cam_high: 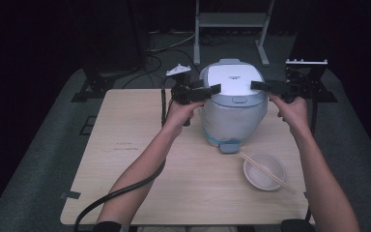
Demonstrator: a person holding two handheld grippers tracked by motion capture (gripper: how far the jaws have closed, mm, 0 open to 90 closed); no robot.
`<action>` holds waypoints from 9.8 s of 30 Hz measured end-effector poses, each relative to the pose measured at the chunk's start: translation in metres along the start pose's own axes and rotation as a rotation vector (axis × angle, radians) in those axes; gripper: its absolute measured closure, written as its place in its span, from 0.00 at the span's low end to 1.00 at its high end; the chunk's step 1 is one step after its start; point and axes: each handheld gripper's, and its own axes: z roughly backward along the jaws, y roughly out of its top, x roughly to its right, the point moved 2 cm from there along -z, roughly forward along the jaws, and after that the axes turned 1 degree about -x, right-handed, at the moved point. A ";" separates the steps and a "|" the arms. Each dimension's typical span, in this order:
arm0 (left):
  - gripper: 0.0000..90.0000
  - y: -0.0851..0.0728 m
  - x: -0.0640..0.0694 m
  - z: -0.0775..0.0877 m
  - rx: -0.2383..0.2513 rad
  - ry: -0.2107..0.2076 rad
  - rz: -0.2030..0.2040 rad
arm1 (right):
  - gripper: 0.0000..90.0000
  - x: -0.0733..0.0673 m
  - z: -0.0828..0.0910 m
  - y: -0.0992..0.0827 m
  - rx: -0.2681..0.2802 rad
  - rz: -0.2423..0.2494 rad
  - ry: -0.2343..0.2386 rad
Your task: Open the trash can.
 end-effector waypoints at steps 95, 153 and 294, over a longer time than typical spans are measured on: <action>0.60 -0.169 0.032 0.139 -0.188 -0.079 -0.279 | 0.19 -0.059 0.073 -0.123 -0.104 0.210 0.034; 0.98 -0.217 0.004 0.050 -0.322 0.161 -0.409 | 0.34 -0.014 0.061 -0.209 -0.279 0.300 -0.008; 0.99 -0.225 0.001 0.043 -0.389 0.185 -0.451 | 0.88 -0.070 0.078 -0.116 -0.404 0.477 0.066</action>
